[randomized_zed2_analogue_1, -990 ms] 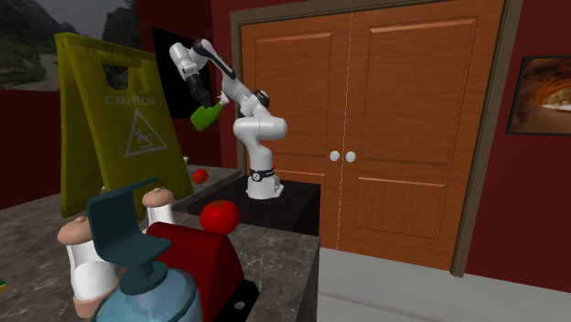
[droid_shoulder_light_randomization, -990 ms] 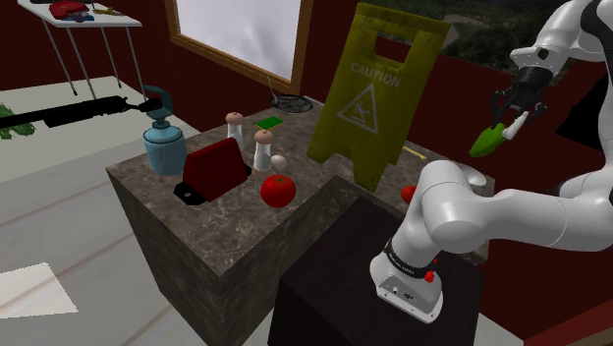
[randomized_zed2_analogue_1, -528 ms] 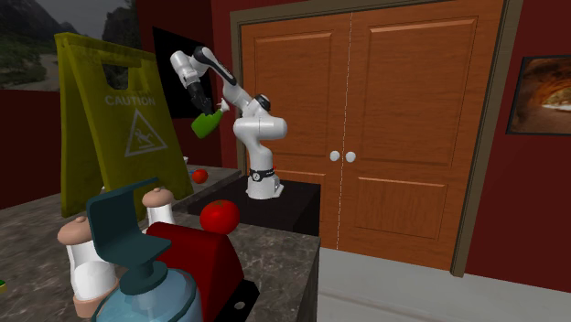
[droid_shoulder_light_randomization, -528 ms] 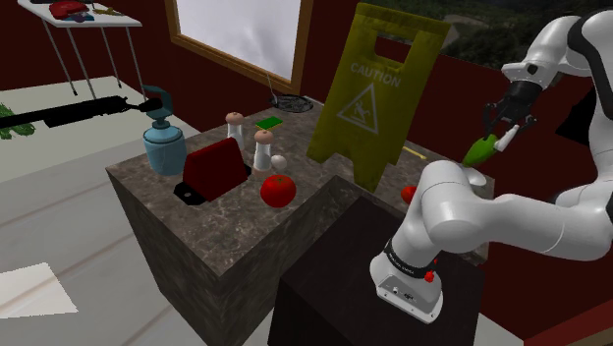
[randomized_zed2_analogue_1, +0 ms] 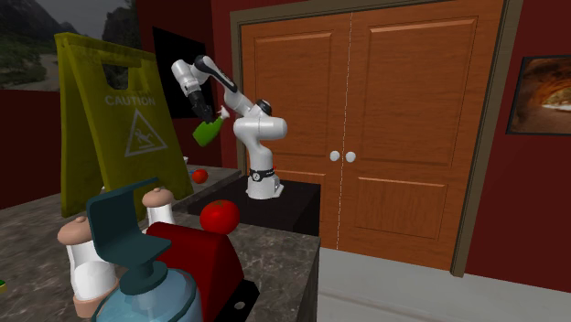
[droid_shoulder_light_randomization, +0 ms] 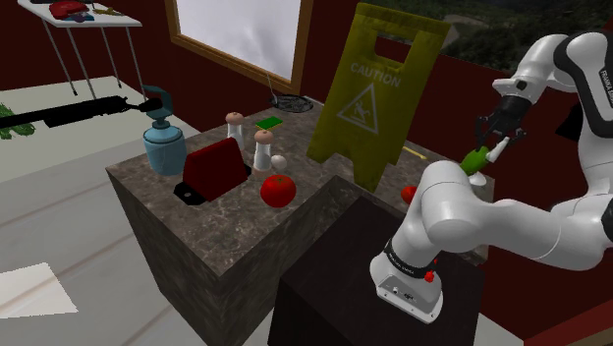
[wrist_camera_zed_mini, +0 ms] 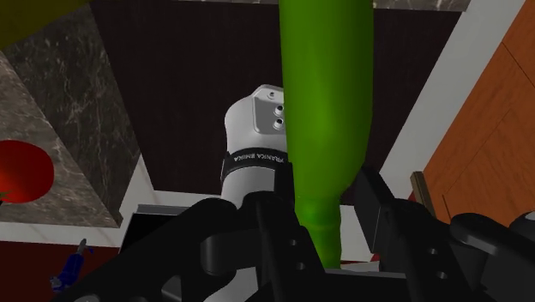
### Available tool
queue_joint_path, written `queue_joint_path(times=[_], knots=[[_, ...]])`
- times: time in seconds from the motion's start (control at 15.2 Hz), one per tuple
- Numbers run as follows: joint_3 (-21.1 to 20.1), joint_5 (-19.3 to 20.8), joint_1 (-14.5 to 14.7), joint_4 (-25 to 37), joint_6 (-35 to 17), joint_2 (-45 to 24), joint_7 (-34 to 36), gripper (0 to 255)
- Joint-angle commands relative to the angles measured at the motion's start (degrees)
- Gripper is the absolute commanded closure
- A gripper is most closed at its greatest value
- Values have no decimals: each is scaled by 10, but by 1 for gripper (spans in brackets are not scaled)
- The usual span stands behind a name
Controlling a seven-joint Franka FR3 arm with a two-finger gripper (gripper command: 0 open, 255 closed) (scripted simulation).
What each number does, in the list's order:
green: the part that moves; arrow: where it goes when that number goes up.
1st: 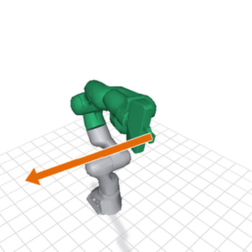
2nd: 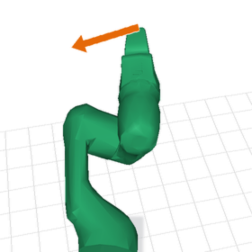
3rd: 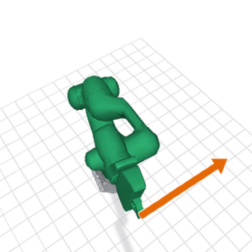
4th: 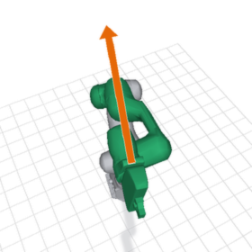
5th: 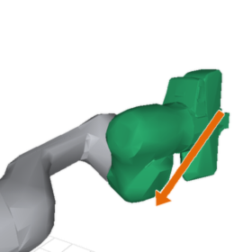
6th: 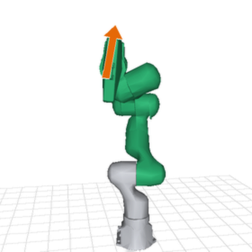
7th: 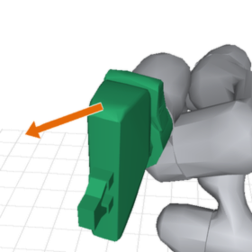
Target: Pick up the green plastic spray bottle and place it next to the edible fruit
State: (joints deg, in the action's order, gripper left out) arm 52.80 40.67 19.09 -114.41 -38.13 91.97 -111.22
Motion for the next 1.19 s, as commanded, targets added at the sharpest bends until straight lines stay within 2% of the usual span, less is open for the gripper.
queue_joint_path(times=[0.0,0.99,1.12], knots=[[8,12,-4,-13,-5,13,-1,255],[70,102,-40,-97,-23,101,-21,255],[84,113,-52,-107,-34,102,-32,255]])
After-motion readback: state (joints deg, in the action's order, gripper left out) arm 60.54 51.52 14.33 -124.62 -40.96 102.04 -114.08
